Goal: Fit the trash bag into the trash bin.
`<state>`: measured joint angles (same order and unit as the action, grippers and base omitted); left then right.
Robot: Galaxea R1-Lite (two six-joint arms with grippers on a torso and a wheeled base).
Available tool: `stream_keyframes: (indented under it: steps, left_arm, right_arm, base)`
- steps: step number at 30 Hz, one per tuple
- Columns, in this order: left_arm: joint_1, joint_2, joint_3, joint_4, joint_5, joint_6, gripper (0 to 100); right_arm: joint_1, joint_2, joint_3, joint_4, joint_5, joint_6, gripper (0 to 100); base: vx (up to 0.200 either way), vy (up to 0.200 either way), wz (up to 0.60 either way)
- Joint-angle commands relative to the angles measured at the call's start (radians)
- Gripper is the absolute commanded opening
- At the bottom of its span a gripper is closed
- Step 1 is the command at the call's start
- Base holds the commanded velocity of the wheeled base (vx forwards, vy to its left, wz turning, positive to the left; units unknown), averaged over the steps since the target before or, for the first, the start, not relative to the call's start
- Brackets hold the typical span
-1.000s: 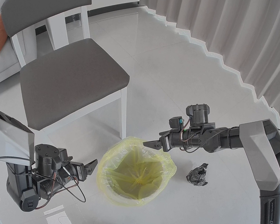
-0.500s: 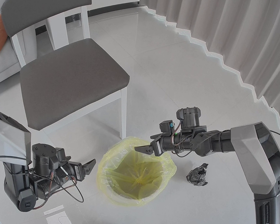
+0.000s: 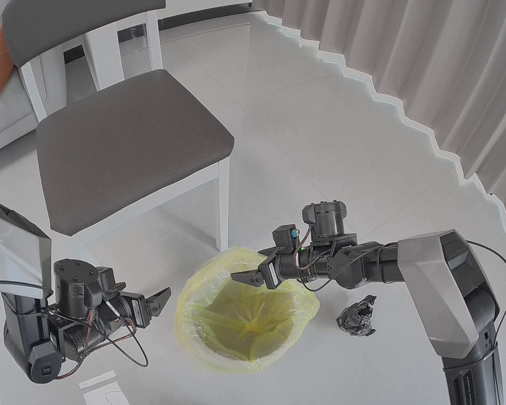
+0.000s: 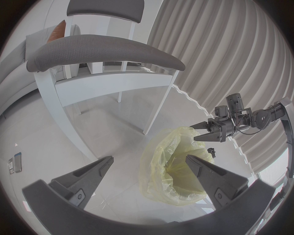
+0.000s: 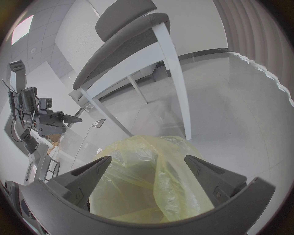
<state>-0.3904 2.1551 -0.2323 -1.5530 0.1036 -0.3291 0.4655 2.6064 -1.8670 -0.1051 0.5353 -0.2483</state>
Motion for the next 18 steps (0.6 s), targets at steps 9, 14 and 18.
stream_keyframes:
  steps: [9, 14, 18]
  left_arm:
    - [0.001, 0.0, 0.007, -0.018, 0.001, -0.013, 100]
    - [0.001, 0.005, 0.013, -0.018, 0.001, -0.021, 100]
    - [0.001, 0.005, 0.015, -0.018, 0.001, -0.022, 100]
  right_arm:
    - [-0.016, 0.026, -0.055, 0.041, -0.001, -0.006, 0]
    - [-0.033, 0.031, -0.106, 0.042, 0.0, -0.005, 0]
    - [-0.048, 0.063, -0.133, 0.093, -0.001, -0.005, 0]
  base:
    - [0.0, 0.0, 0.0]
    - [0.0, 0.0, 0.0]
    - [0.0, 0.0, 0.0]
